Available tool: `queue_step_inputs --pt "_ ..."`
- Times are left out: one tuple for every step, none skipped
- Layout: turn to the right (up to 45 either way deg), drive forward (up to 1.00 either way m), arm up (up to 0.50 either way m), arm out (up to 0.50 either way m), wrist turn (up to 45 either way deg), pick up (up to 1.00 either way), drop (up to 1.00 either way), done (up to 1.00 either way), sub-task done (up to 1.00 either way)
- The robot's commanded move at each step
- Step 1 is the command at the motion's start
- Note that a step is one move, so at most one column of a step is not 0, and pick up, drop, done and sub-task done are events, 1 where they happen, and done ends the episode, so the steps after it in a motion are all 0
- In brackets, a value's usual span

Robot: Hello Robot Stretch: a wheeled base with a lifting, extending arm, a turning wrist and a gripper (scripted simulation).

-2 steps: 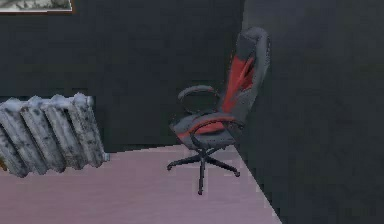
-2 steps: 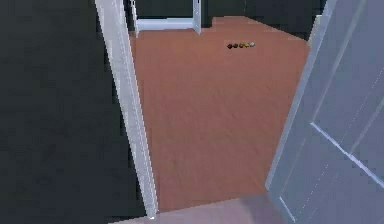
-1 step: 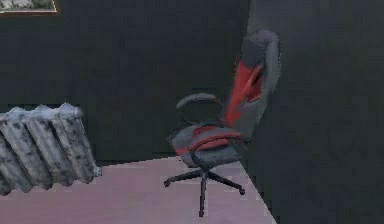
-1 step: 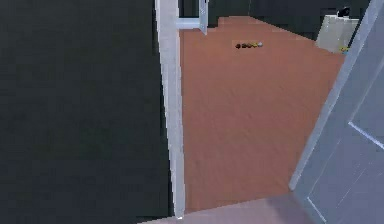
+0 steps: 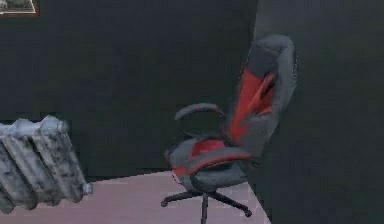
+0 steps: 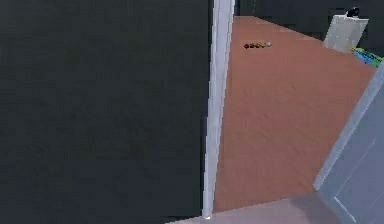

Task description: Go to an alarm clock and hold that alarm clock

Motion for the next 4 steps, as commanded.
queue_step_inputs --pt "45.0 0.0 0.0 0.0 0.0 0.0 0.0 0.0 0.0" --pt "45.0 0.0 0.0 0.0 0.0 0.0 0.0 0.0 0.0" --pt "45.0 0.0 0.0 0.0 0.0 0.0 0.0 0.0 0.0" --pt "12.0 0.0 0.0 0.0 0.0 0.0 0.0 0.0 0.0"
